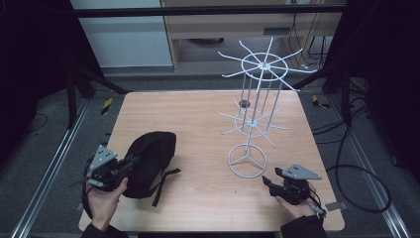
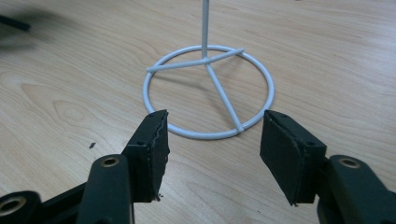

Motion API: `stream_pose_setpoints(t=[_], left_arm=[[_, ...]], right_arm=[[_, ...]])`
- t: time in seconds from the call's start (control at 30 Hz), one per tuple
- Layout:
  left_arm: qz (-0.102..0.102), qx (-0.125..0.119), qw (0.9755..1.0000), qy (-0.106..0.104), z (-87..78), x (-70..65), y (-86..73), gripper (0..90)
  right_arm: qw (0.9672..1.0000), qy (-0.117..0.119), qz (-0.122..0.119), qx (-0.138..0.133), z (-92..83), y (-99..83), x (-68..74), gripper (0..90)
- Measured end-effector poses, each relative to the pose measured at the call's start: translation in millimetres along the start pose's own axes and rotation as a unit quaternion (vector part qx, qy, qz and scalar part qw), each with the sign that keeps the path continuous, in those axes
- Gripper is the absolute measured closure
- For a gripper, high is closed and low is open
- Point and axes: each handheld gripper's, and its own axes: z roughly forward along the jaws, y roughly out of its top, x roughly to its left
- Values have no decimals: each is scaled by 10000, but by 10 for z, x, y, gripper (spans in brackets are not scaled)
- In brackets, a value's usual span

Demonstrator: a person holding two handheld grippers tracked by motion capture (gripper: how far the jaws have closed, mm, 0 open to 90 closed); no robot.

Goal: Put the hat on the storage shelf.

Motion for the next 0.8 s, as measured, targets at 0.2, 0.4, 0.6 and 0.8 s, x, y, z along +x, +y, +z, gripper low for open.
stream_pose_setpoints(t=[0.2,0.4,0.6,0.8], left_arm=[[-28,-630,9970,-440,-123,-96,76,816],[-2,-1058,9920,-691,-179,-181,174,816],[-55,-1563,9840,-856,-210,-301,351,816],[-129,-1966,9751,-1015,-233,-409,515,816]], right_arm=[[10000,-61,-16,-25,5,-1,-7,400],[9999,-103,-18,-36,17,-6,-16,386],[9999,-136,-46,-43,16,-14,-28,376],[9999,-148,-47,-53,18,-18,-33,369]])
